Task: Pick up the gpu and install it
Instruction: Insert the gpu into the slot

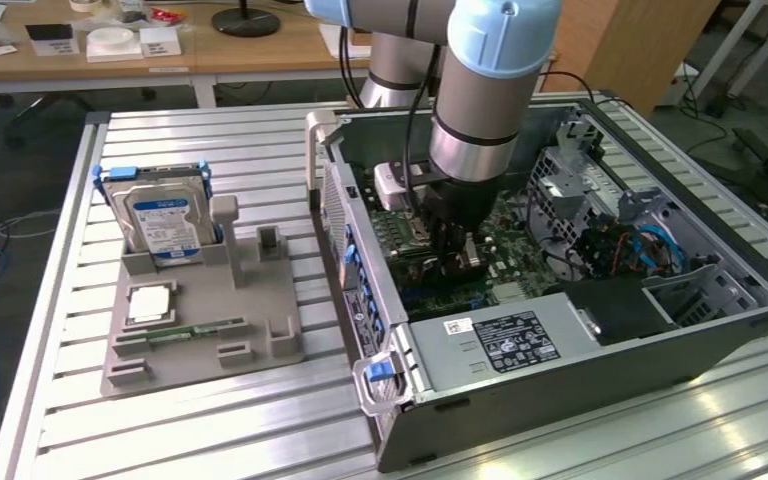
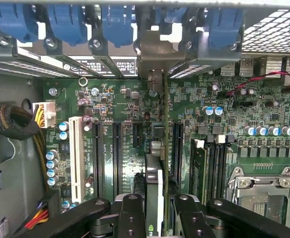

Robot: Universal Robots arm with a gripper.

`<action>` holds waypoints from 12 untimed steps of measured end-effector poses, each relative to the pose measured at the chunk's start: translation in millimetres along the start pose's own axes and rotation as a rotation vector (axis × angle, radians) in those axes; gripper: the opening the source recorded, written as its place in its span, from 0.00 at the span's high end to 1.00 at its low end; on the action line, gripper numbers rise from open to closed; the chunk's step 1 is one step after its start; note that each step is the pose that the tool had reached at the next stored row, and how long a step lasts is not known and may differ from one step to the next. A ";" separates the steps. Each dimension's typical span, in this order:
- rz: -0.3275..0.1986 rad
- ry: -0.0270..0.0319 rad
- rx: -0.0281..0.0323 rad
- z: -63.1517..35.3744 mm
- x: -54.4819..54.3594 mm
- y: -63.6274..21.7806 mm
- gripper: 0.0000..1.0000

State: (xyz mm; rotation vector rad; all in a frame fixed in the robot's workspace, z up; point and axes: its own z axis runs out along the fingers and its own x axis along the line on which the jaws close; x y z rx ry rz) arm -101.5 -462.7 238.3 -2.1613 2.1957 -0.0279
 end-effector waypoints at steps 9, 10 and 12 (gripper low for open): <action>0.000 -0.0001 0.0000 -0.1 0.0 0.0 0.65; 0.000 0.0002 -0.0002 -0.6 -0.1 -0.1 0.65; 0.000 0.0001 -0.0001 -2.8 -0.2 -0.2 0.65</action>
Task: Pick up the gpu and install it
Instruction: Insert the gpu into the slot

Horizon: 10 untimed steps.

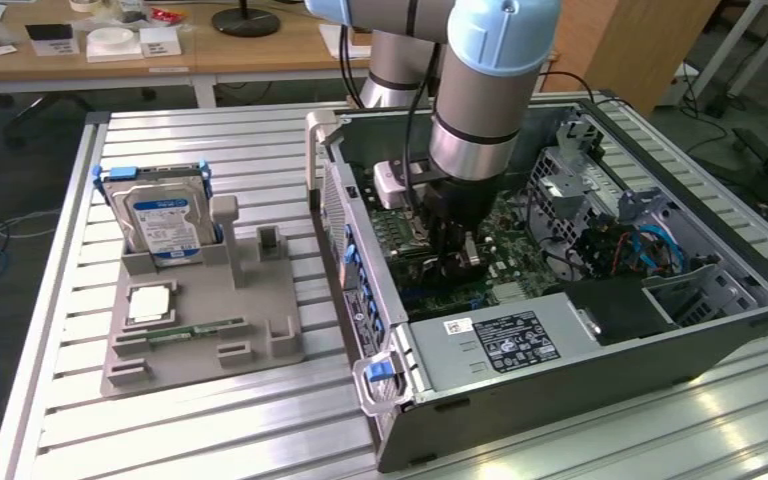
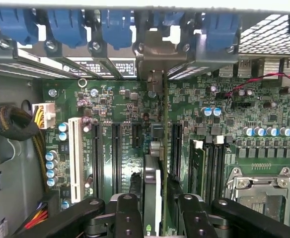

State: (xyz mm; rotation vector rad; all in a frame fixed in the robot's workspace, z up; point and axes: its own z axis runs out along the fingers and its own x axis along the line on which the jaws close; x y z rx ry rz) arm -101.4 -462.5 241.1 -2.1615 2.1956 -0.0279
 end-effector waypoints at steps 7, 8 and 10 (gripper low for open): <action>0.000 0.0000 0.0001 -4.8 -0.7 -0.2 0.65; 0.000 0.0000 0.0001 -4.8 -0.7 -0.2 0.65; 0.000 -0.0001 0.0001 -4.8 -0.7 -0.2 0.65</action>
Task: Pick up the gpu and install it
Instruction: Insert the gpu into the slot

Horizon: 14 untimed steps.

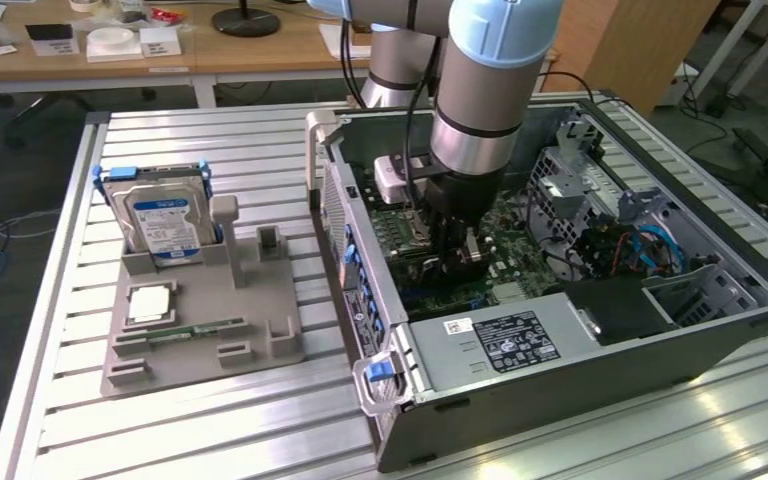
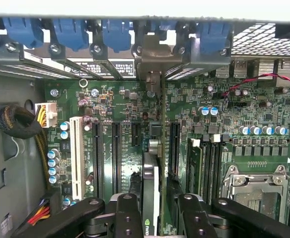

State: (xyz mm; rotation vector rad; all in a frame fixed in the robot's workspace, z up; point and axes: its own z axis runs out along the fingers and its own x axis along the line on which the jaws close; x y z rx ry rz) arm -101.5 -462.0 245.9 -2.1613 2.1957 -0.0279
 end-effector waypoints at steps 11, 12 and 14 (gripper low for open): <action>0.000 0.0001 -0.0003 -0.5 0.0 -0.1 0.65; 0.000 0.0001 -0.0003 -0.5 0.0 -0.1 0.65; 0.000 0.0011 -0.0004 -0.7 0.1 -0.1 0.67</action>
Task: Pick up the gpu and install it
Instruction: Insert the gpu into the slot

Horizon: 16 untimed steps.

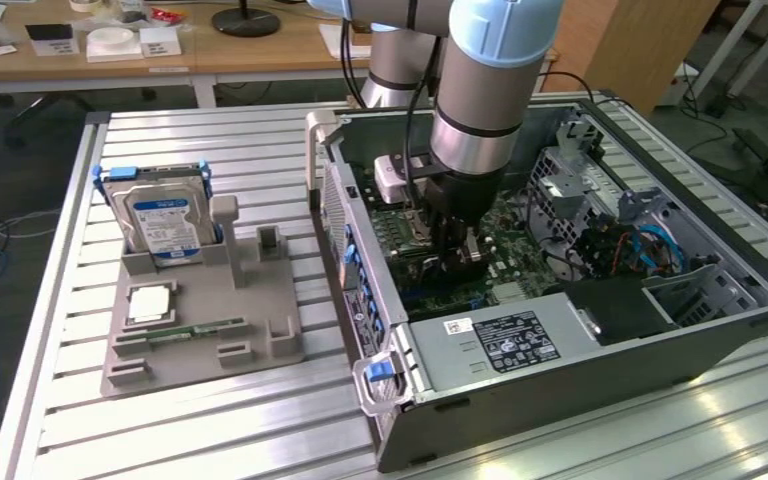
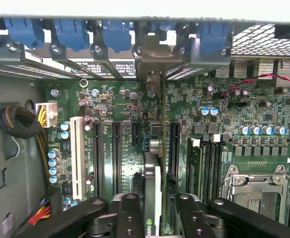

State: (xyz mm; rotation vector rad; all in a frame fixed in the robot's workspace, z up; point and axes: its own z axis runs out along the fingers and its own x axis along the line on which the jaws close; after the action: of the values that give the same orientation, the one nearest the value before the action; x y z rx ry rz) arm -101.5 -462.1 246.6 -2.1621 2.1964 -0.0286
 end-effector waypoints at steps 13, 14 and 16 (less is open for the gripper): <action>0.000 -0.0011 0.0003 0.2 -0.2 1.0 0.74; 0.000 -0.0010 0.0002 0.2 -0.1 1.3 0.74; 0.000 -0.0009 0.0001 0.4 -0.1 1.7 0.74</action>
State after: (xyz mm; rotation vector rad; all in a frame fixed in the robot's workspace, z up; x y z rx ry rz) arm -103.2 -462.0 246.2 -2.1614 2.1961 -0.0277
